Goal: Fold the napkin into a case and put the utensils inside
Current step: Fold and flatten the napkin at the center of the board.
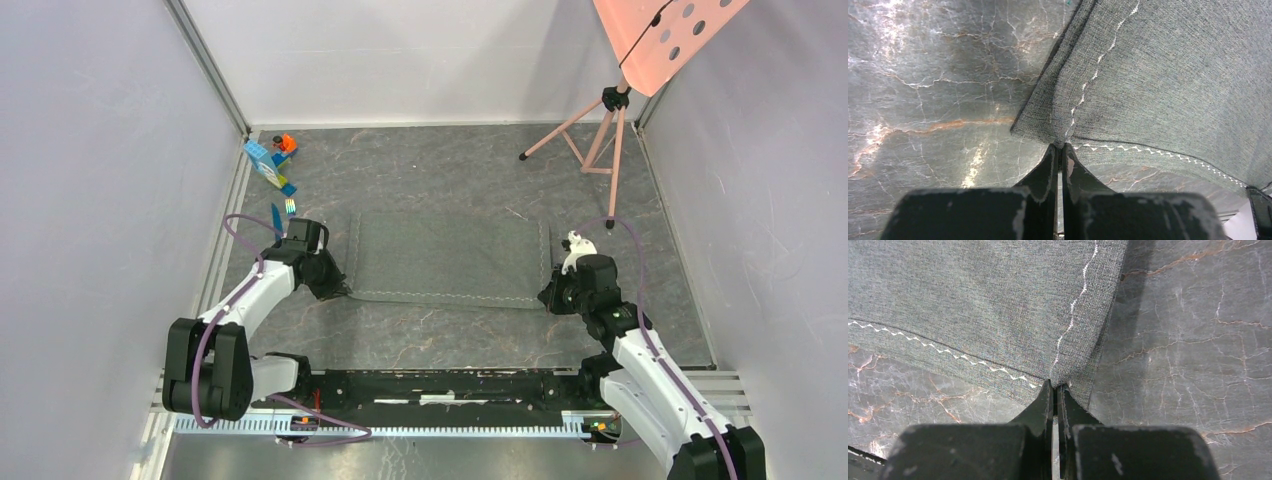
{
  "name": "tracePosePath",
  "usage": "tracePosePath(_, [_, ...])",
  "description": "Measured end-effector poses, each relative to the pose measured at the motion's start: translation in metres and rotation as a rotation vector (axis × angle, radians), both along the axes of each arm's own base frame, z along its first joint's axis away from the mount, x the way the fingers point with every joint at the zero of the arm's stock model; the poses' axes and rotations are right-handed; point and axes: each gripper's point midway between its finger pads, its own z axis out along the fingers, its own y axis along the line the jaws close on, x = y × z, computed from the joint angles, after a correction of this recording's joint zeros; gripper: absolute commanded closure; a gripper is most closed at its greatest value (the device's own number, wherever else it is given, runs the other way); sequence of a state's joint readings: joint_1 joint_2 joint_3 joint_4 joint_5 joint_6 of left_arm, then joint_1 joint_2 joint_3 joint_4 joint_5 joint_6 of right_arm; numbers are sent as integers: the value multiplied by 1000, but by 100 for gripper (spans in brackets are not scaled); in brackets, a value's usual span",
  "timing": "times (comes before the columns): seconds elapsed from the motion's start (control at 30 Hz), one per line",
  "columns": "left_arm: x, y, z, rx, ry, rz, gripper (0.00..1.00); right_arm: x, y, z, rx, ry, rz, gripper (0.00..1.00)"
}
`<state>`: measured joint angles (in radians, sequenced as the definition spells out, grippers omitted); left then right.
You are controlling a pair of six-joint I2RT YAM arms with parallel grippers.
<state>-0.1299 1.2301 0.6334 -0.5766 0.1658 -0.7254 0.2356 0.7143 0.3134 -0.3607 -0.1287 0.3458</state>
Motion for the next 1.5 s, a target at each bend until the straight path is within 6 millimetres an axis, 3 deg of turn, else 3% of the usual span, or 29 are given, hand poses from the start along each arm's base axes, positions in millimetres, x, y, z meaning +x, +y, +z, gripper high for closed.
tracePosePath(0.73, [-7, 6, -12, 36, 36, 11, 98, -4, 1, -2, 28, 30, -38, 100])
tracePosePath(1.03, [-7, 6, -12, 36, 36, 11, 98, -15, -1, -20, 30, 78, -52, 100])
tracePosePath(1.5, [-7, 7, -13, 39, 41, 11, 98, -12, -2, -23, 28, 78, -62, 100])
